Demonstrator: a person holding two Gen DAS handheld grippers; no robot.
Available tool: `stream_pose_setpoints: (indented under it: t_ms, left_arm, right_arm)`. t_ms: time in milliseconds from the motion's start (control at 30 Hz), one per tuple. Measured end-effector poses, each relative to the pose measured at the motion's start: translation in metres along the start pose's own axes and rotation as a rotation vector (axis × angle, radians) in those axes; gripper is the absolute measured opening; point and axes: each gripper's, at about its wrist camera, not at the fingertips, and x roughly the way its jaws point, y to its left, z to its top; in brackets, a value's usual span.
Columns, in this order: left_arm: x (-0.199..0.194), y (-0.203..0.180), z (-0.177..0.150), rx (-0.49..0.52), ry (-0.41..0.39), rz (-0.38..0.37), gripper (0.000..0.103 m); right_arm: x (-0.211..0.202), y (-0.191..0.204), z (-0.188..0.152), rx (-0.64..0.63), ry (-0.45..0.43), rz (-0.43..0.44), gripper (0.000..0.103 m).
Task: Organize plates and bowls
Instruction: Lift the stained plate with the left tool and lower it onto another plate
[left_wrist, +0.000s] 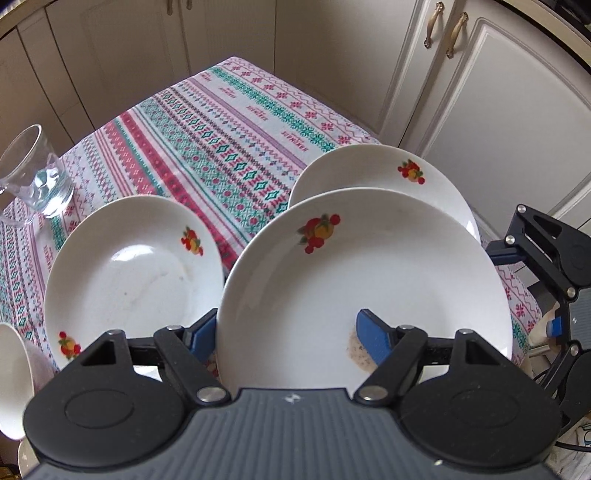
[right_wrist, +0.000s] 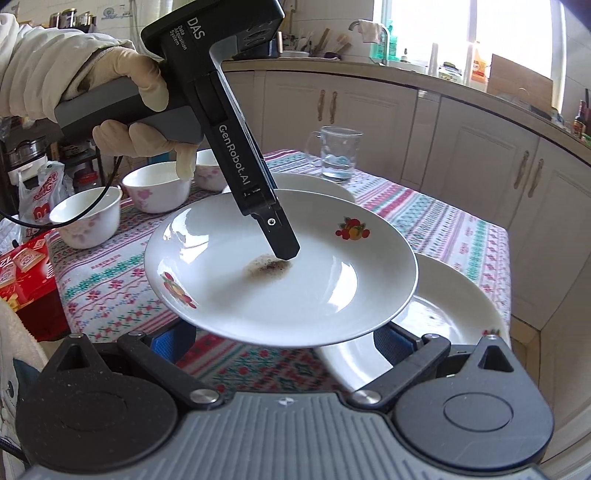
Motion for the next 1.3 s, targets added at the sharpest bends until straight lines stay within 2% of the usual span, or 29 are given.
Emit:
stream_pose_setpoints:
  t_ms: [300, 633, 1000, 1300]
  left_arm:
    - [0.029, -0.013, 0.031, 0.033, 0.007, -0.026, 0.077]
    - [0.043, -0.022, 0.049, 0.067, 0.009, -0.024, 0.077]
    - [0.061, -0.034, 0.07, 0.105, 0.019, -0.024, 0.078]
    - [0.07, -0.039, 0.073, 0.126, 0.028, -0.01, 0.078]
  right_arm:
    - [0.0, -0.033, -0.012, 0.037, 0.013, -0.042, 0.103]
    - [-0.001, -0.054, -0.021, 0.087, 0.003, -0.06, 0.103]
    - [-0.006, -0.063, -0.03, 0.121, 0.012, -0.093, 0.103]
    - [-0.01, -0.066, -0.026, 0.153, 0.024, -0.111, 0.103]
